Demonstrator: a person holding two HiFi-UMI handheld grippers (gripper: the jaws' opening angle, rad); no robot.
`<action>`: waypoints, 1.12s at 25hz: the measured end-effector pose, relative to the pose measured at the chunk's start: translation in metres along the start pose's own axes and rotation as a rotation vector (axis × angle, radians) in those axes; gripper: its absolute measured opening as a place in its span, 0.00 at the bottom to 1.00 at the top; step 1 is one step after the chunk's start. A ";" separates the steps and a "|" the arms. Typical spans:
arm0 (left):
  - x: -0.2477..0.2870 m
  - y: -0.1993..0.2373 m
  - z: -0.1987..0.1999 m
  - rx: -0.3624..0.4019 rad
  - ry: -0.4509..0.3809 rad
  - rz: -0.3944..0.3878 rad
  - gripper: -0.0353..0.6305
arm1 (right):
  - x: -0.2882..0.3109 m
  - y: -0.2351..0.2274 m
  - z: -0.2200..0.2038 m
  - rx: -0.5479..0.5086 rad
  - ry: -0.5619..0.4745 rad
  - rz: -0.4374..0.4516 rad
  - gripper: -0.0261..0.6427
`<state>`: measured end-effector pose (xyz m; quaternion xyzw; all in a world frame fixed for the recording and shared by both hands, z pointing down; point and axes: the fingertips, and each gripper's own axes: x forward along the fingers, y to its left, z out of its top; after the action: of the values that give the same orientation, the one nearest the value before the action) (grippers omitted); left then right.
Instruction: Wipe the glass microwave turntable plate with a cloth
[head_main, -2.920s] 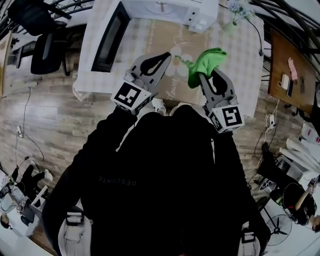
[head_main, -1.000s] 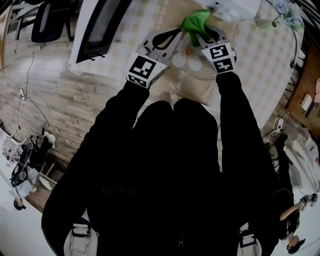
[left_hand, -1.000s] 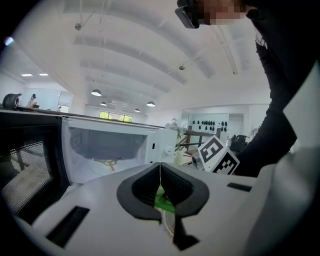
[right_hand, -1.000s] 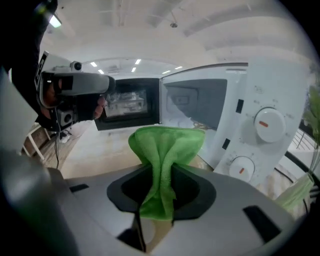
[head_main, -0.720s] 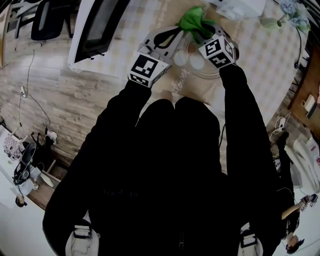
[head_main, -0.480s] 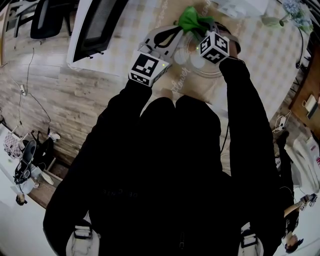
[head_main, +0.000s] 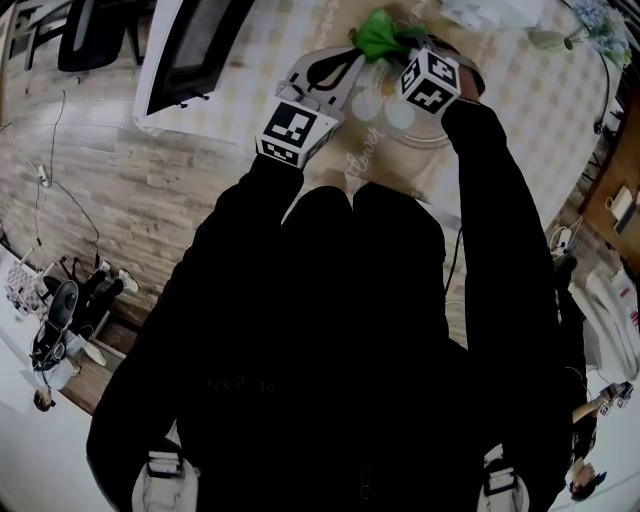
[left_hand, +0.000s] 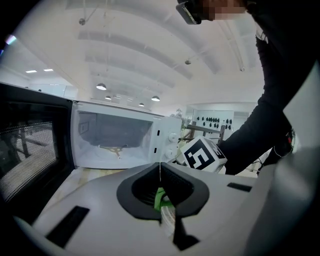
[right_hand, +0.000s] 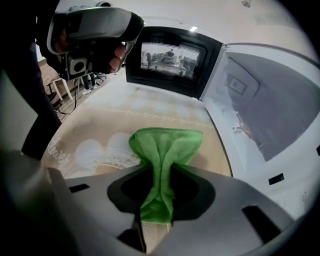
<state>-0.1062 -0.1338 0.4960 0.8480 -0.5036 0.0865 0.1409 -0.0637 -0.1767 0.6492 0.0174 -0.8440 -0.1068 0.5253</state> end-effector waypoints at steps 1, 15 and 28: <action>-0.001 0.000 -0.001 0.000 0.002 -0.001 0.09 | 0.000 0.003 0.002 -0.010 0.003 0.007 0.22; -0.024 -0.010 -0.007 0.013 0.009 -0.034 0.09 | -0.002 0.069 0.023 -0.062 0.045 0.091 0.22; -0.044 -0.024 -0.012 0.031 0.014 -0.070 0.09 | -0.015 0.129 0.024 0.038 0.046 0.134 0.22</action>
<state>-0.1061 -0.0826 0.4910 0.8664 -0.4714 0.0952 0.1345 -0.0673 -0.0445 0.6512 -0.0267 -0.8329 -0.0551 0.5500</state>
